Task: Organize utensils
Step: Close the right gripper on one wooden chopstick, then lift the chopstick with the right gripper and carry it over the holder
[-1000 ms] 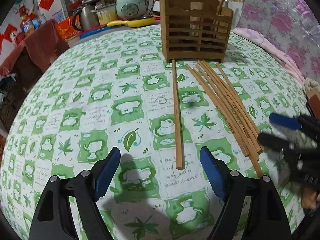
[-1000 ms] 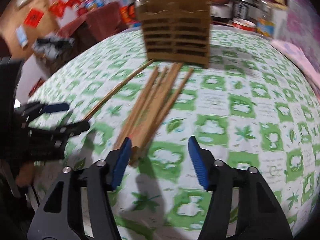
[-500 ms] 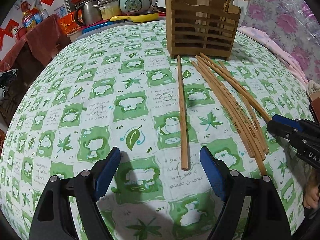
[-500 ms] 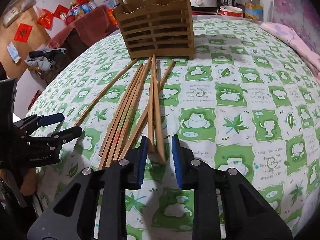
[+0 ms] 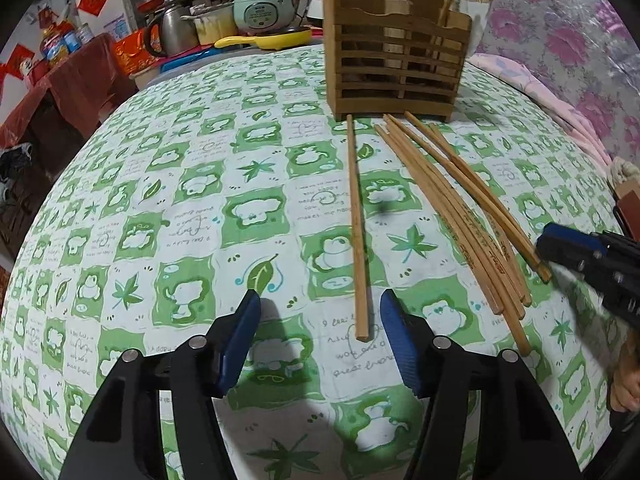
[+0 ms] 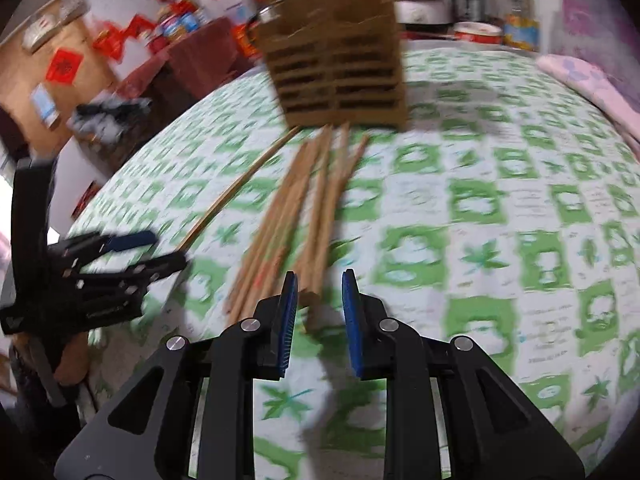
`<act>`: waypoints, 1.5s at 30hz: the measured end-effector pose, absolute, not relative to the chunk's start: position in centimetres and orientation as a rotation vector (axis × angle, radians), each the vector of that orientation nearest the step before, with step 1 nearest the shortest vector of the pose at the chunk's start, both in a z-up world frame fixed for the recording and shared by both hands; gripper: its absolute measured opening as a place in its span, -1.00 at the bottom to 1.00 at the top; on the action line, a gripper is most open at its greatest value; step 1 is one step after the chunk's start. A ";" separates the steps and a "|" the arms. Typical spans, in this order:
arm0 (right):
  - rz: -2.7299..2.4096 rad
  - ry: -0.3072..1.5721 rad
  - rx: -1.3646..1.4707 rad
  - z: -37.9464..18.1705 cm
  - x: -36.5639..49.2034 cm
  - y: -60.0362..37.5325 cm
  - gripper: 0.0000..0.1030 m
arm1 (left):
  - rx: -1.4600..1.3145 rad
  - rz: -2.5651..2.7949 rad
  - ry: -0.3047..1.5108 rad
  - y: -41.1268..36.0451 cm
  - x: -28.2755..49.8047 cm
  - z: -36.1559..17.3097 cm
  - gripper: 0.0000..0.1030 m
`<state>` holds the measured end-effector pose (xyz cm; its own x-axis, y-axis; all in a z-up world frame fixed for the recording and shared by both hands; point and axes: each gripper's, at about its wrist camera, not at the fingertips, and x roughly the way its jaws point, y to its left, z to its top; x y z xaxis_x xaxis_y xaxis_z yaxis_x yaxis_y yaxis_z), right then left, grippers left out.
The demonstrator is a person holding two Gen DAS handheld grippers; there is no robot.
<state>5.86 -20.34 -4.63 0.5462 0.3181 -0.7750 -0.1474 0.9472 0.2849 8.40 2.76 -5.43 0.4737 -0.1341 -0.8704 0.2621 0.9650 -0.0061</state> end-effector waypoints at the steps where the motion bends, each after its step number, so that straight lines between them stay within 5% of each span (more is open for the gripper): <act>1: 0.260 0.956 0.210 -4.7 6.0 -20.8 -0.53 | 0.128 -0.241 1.052 3.0 8.5 -5.4 0.19; 23: 0.278 1.006 0.162 -5.5 5.5 -20.9 -0.51 | 0.169 -0.256 1.041 2.5 7.7 -5.4 0.23; 26: 0.282 1.005 0.124 -5.5 5.3 -20.2 -0.48 | 0.180 -0.288 1.035 2.2 7.1 -5.4 0.11; 29: 0.298 1.006 0.097 -5.5 5.3 -19.5 -0.76 | 0.184 -0.305 1.029 1.9 7.0 -5.4 -0.10; 33: 0.294 0.987 0.162 -5.3 5.4 -20.6 -0.88 | 0.177 -0.330 1.022 1.8 6.9 -5.3 -0.89; 45: 0.292 0.841 0.213 -3.0 4.6 -21.7 -0.88 | 0.040 -0.336 0.936 3.5 5.9 -2.3 -0.90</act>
<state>4.56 -21.71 -2.96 0.6304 0.3362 -0.6997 -0.1687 0.9392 0.2992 5.90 3.49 -2.31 0.5452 -0.2664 -0.7948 0.3006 0.9472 -0.1112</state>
